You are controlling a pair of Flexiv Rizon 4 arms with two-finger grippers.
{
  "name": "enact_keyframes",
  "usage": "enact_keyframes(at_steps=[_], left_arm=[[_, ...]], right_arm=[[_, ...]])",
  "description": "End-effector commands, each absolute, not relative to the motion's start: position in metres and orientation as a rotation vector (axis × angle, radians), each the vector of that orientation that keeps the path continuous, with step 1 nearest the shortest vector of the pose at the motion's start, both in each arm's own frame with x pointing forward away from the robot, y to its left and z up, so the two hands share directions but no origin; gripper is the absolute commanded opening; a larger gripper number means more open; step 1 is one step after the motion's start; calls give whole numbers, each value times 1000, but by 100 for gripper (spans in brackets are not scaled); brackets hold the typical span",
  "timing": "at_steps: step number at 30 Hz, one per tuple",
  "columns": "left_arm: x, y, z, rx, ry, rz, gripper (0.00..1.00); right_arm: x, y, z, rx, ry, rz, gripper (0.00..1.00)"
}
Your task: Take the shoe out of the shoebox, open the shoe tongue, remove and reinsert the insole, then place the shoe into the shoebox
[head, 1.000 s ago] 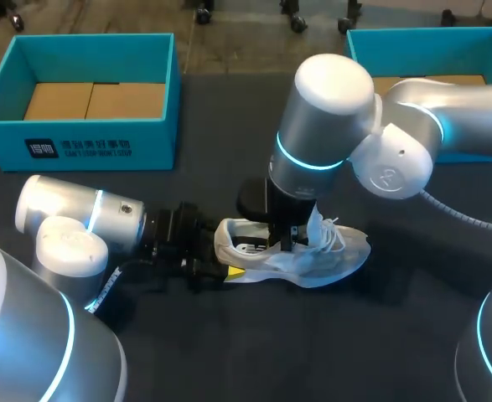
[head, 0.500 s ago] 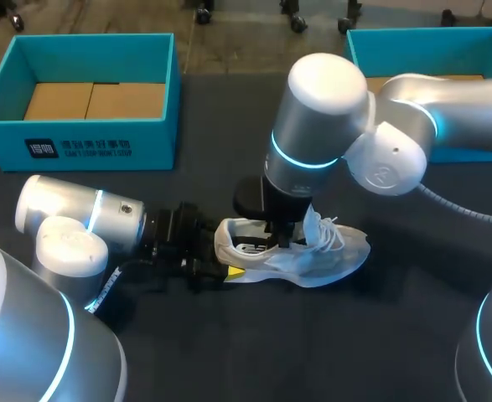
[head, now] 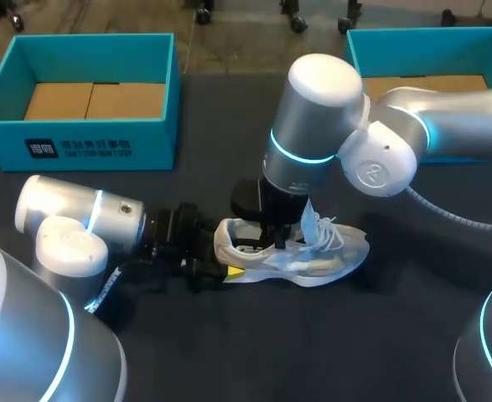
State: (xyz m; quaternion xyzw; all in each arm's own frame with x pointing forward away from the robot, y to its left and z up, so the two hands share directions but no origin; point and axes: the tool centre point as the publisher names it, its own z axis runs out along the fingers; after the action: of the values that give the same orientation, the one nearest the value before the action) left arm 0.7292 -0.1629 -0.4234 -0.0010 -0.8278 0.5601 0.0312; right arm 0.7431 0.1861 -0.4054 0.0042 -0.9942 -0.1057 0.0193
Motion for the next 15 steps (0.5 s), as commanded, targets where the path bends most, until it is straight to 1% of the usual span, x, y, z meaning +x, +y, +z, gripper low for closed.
enact_keyframes(at_steps=[1,2,3,4,11,15], left_arm=[[728,-163,-423,-4,-2552,1725,0],[728,-163,-423,-4,-2552,1725,0],[728,-163,-423,-4,-2552,1725,0],[728,-163,-423,-4,-2552,1725,0],[728,-163,-423,-4,-2552,1725,0],[728,-163,-423,-4,-2552,1725,0]], right_arm=[[736,193,-423,-7,-3062,-348,24],[734,194,-424,-15,-3056,-349,19],[732,194,-426,-26,-3050,-353,8],[729,195,-427,-35,-3045,-353,0],[715,190,-425,-123,-3046,-339,0],[709,182,-410,-173,-3079,-297,0]])
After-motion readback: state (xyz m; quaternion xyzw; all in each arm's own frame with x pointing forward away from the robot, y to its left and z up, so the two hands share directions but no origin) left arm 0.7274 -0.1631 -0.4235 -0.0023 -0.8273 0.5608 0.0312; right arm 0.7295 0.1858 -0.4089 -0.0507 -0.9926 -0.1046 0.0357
